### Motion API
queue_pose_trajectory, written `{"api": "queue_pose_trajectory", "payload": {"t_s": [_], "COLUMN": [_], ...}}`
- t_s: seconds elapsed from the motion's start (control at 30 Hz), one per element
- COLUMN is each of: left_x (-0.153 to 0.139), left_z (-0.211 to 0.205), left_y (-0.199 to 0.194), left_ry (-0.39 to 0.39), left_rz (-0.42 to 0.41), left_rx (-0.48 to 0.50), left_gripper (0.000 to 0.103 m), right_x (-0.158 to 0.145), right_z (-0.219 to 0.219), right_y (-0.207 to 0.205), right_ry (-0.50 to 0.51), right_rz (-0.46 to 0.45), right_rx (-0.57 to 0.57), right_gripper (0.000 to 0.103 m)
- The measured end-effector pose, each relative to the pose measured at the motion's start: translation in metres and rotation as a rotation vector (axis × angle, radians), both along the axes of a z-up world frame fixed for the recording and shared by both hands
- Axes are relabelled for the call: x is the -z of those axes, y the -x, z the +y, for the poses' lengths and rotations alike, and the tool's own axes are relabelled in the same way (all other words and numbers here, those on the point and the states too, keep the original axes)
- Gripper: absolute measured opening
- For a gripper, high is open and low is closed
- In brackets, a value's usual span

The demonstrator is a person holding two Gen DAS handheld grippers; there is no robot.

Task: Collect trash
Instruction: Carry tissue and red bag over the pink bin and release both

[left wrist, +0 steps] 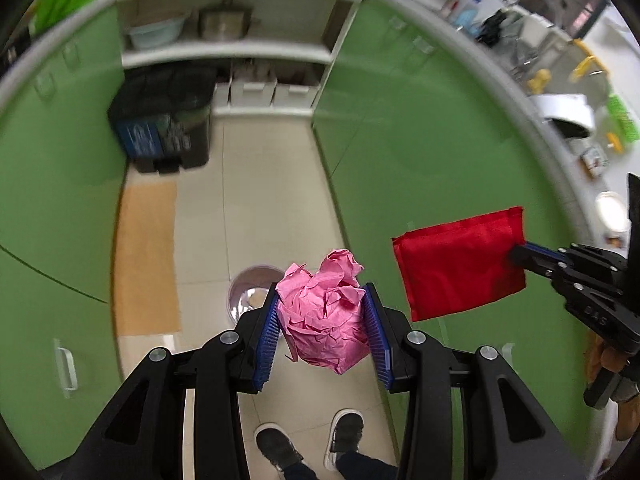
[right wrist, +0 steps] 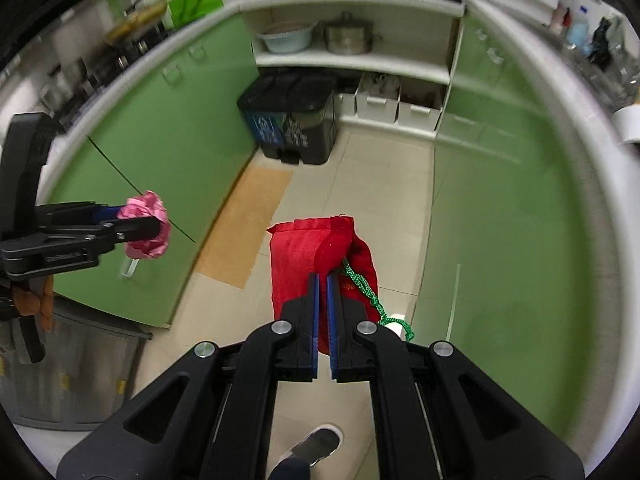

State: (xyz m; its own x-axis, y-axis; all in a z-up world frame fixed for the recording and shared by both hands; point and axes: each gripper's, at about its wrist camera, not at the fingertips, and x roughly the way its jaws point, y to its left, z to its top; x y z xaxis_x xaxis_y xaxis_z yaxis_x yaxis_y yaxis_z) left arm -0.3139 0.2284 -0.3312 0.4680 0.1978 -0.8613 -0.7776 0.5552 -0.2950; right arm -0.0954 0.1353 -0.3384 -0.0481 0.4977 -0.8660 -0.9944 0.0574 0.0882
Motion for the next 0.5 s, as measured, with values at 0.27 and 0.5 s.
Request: {"api": "queue_pose_trajectory", "payload": {"t_s": [0.27,0.5], "left_x": [0.156,0.215], "left_z": [0.039,0.056], "left_y": [-0.016,-0.013], "left_ry": [0.034,0.035], "left_rz": [0.006,0.04], "left_rx": [-0.021,-0.066], "left_gripper": [0.05,0.097], "right_x": [0.139,0.195], "right_z": [0.03,0.051], "right_y": [-0.01,-0.008], "right_ry": [0.003,0.016], "right_rz": [-0.012,-0.008], "right_rx": [-0.013,-0.037], "right_gripper": [0.003,0.003]}}
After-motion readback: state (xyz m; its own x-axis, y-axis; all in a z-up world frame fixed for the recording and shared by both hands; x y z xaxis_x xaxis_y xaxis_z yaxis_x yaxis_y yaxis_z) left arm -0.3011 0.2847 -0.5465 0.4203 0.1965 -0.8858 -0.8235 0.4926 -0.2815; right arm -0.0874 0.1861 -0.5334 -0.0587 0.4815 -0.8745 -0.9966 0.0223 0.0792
